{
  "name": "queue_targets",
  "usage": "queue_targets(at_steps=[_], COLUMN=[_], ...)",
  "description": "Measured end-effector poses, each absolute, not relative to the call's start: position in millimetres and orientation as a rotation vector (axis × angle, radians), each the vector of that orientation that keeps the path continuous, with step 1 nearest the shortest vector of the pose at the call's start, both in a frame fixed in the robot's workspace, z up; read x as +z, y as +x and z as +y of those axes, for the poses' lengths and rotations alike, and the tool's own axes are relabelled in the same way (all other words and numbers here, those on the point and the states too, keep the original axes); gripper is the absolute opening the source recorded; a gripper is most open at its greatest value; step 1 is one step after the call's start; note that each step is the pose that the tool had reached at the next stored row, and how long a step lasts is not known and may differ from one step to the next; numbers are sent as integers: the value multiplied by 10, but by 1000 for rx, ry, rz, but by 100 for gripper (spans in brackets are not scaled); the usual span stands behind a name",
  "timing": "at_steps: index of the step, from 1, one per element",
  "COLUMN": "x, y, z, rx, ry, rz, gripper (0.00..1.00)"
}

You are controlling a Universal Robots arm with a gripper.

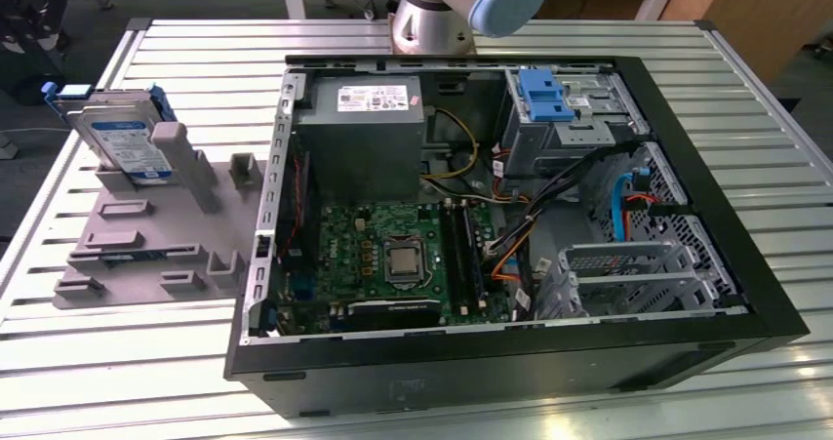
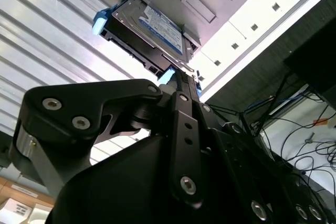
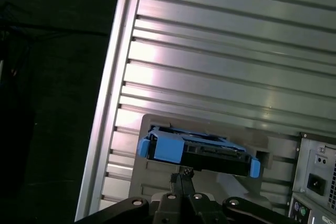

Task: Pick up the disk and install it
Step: 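Pick up the disk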

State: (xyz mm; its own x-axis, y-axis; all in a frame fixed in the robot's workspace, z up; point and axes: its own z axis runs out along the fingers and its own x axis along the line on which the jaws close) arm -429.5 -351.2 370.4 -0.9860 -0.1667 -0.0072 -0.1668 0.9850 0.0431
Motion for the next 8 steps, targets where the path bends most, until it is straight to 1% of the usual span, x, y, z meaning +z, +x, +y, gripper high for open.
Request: queue_targets(at_steps=[8], x=[3697], y=[-4296], z=[-3512], rx=[69], ry=[-472], rz=[3104], gripper=[11])
